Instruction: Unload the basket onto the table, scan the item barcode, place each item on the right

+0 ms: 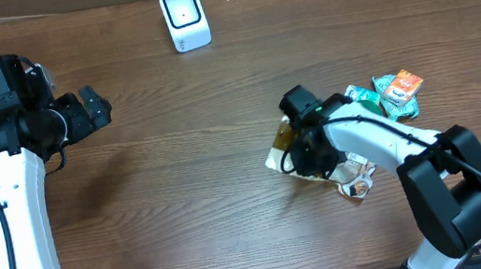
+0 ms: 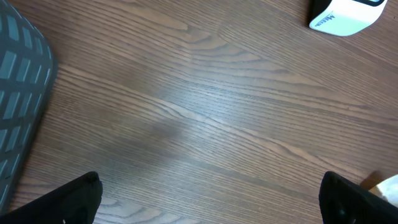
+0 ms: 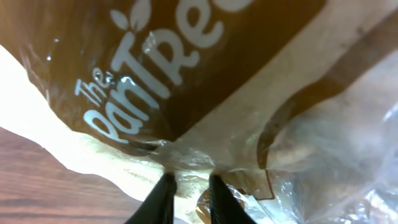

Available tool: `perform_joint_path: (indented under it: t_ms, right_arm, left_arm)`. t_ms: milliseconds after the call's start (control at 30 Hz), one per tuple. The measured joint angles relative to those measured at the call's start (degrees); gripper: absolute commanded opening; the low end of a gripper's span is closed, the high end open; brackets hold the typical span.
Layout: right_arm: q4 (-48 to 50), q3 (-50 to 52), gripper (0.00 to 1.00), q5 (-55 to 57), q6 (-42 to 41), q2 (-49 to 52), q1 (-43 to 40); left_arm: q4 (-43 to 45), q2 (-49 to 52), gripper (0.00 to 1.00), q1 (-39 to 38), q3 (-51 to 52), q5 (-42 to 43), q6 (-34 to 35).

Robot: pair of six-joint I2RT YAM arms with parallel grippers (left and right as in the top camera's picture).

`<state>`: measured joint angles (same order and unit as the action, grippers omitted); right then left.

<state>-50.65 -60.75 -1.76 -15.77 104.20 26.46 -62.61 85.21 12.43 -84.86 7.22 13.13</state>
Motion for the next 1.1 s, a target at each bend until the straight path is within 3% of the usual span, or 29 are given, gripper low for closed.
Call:
perform_joint_path:
  t_ms: [200, 300, 667, 800, 833, 867, 900, 1100]
  right_arm:
    - [-2.01, -0.61, 0.15, 0.17, -0.31, 0.0, -2.34]
    - [-6.78, -3.63, 0.23, 0.63, -0.24, 0.02, -2.36]
    - [-22.43, -26.34, 0.37, 1.14, 1.03, -4.94, -2.43]
    - [-23.45, -31.43, 0.58, 1.11, 0.96, -13.16, -2.43]
    - [-23.78, -32.54, 0.7, 1.14, 0.61, -16.09, -2.43]
    - [-24.17, -33.4, 0.96, 1.18, 0.7, -18.53, -2.43]
    - [-24.59, -34.16, 1.0, 1.16, 0.85, -21.24, -2.43]
    - [-25.77, -35.74, 1.0, 1.16, 0.81, -38.1, -2.43]
  left_arm:
    - [0.0, 0.0, 1.0, 0.0, 0.02, 0.0, -0.02]
    - [0.0, 0.0, 1.0, 0.0, 0.02, 0.0, 0.0]
    - [0.0, 0.0, 1.0, 0.0, 0.02, 0.0, 0.0]
    - [0.0, 0.0, 1.0, 0.0, 0.02, 0.0, 0.0]
    - [0.0, 0.0, 1.0, 0.0, 0.02, 0.0, 0.0]
    - [0.0, 0.0, 1.0, 0.0, 0.02, 0.0, -0.02]
    - [0.0, 0.0, 0.99, 0.0, 0.02, -0.02, 0.0]
    - [0.0, 0.0, 1.0, 0.0, 0.02, 0.0, -0.02]
